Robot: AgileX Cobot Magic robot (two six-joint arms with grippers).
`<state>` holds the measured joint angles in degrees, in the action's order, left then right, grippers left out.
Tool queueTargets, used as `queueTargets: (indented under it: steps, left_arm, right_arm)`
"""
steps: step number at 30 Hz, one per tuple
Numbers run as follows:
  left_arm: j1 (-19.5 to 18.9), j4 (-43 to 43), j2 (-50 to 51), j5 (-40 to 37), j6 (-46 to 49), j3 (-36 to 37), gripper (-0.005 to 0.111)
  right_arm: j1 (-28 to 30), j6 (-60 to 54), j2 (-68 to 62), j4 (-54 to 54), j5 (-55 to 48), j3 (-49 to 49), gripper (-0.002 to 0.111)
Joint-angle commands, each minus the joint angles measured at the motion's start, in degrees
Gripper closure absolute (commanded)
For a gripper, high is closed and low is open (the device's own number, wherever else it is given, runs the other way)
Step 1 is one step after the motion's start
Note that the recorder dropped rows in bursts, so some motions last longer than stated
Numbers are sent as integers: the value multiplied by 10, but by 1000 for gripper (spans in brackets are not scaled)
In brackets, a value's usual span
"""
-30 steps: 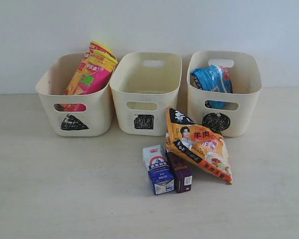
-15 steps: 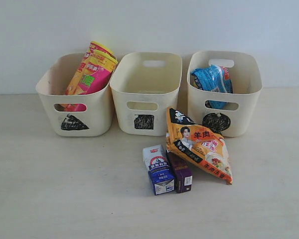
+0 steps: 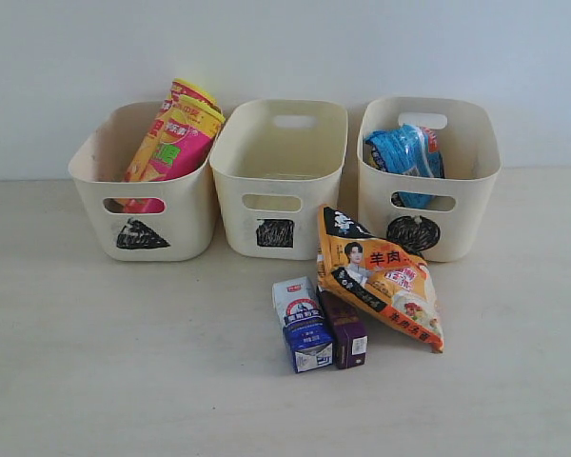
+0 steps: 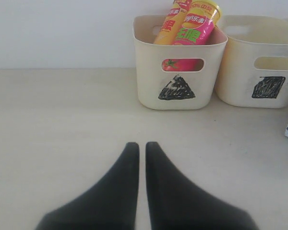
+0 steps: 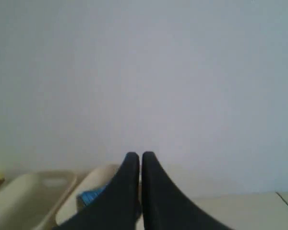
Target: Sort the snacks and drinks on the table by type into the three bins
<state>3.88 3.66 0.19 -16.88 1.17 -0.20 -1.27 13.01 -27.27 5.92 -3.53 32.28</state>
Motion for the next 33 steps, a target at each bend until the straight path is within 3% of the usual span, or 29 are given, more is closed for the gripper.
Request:
queueTargets:
  steps: [1,11,19,25,30,33]
  left_arm:
    - [-3,-1,-2,-1,-2,2,103]
    - [-3,-1,-2,-1,-2,2,103]
    - [-3,-1,-2,-1,-2,2,103]
    - [-3,-1,-2,-1,-2,2,103]
    - [-3,-1,-2,-1,-2,2,103]
    - [-3,-1,-2,-1,-2,2,103]
  right_arm:
    - [2,-120,-93,11,-56,45,108]
    - [-13,-149,-256,-10,7,33,108]
    - [-66,-140,-331,-12,342,-126,108]
    - [-108,-172,-379,21,352,-190,108]
    - [-163,-272,-442,19,300,-190,108]
    - [-203,-336,-478,-8,327,-190,108]
